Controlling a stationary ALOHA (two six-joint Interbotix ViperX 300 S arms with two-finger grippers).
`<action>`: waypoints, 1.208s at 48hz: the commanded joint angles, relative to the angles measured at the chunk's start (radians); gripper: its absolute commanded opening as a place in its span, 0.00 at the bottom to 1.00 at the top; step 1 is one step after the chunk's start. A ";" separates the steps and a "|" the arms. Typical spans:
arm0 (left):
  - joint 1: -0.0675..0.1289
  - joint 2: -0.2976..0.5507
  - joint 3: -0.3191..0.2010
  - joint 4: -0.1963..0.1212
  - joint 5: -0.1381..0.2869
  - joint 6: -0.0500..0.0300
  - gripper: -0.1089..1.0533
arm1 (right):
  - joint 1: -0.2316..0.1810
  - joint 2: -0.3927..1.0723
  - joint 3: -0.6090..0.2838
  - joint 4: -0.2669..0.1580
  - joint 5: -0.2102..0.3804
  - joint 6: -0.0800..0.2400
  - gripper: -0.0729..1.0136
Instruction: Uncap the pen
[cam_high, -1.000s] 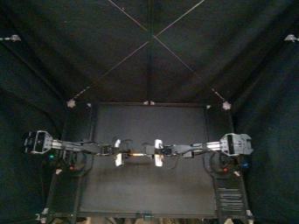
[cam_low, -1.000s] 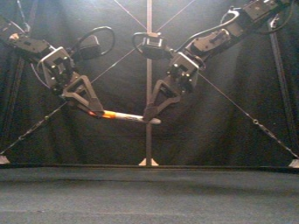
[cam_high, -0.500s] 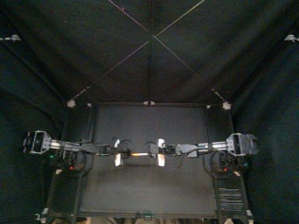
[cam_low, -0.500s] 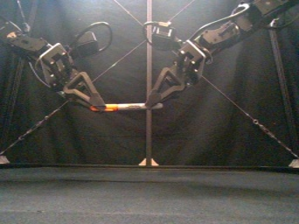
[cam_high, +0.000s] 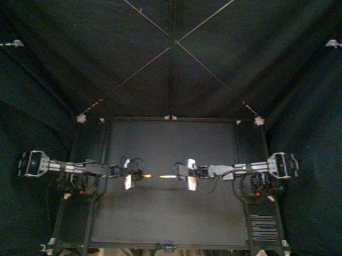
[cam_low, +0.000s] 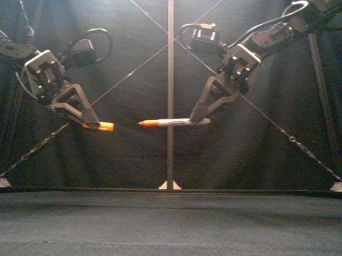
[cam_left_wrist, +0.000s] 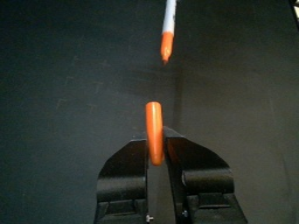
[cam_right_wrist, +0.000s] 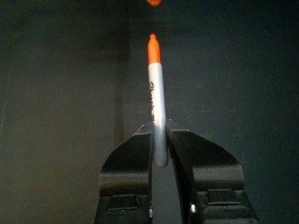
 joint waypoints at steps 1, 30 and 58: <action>-0.003 -0.037 0.003 -0.009 -0.005 0.0015 0.46 | -0.002 -0.055 0.005 0.002 -0.009 0.002 0.50; -0.005 -0.094 0.038 -0.017 -0.005 0.0015 0.46 | -0.002 -0.075 0.025 0.012 -0.009 0.000 0.50; -0.003 -0.094 0.038 -0.017 0.002 0.0031 0.46 | -0.002 -0.080 0.020 0.006 -0.009 0.000 0.50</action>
